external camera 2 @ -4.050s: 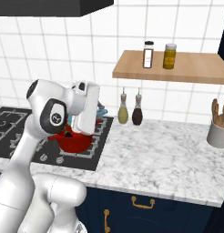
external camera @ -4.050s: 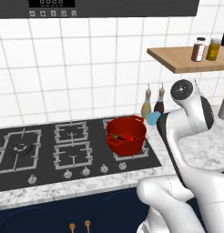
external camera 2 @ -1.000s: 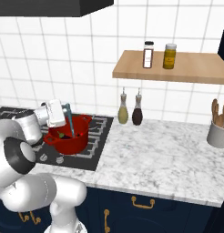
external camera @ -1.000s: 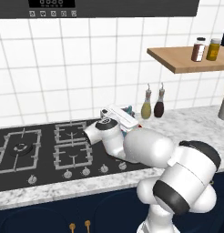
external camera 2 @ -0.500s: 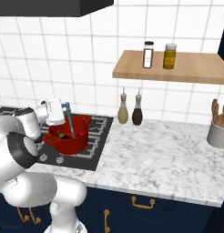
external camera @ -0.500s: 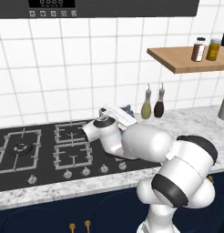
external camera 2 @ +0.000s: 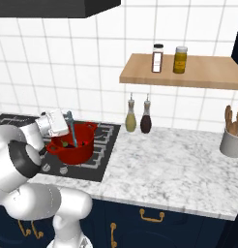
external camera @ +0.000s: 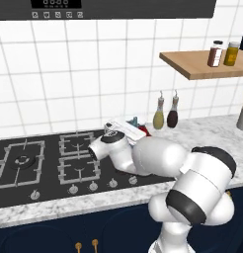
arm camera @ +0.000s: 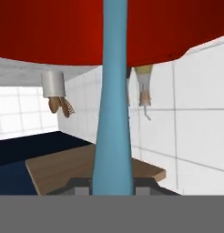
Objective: Put the eggplant and tomato in the pot. Retrieve the spatula and lightly stir the vegetables in the pot.
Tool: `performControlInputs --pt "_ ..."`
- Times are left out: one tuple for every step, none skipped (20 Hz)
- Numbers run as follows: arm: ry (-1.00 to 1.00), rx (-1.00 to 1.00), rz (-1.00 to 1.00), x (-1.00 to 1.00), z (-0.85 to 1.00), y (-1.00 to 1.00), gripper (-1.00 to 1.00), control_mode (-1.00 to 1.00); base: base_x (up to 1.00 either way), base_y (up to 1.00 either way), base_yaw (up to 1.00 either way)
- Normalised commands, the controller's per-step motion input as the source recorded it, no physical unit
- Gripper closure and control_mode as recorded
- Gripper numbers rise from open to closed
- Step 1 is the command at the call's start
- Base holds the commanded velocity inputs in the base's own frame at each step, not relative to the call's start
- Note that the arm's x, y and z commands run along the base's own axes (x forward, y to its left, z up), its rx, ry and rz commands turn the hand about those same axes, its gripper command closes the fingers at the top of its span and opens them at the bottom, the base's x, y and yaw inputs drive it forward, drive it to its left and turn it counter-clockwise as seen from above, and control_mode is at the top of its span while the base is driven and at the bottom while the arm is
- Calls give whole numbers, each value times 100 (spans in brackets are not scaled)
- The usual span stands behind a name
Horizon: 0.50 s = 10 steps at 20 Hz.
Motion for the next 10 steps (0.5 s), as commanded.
performControlInputs --pt "12 2 39 -24 59 -4 100 -100 0 0 0" --pt "15 1 36 -15 71 0 100 -100 0 0 0" --pt "14 1 32 -15 80 0 100 -100 0 0 0" --pt "8 0 26 0 68 -6 100 -100 0 0 0" --pt "1 0 23 0 63 -16 100 -100 0 0 0" --pt "0 -5 22 0 44 -34 100 -100 0 0 0" --pt "-3 -11 25 6 19 -44 100 -100 0 0 0" --pt "-3 -11 26 22 0 -46 100 -100 0 0 0" --pt "0 -11 24 47 0 -38 100 -100 0 0 0" --pt "0 -10 25 50 -11 -31 100 -100 0 0 0"
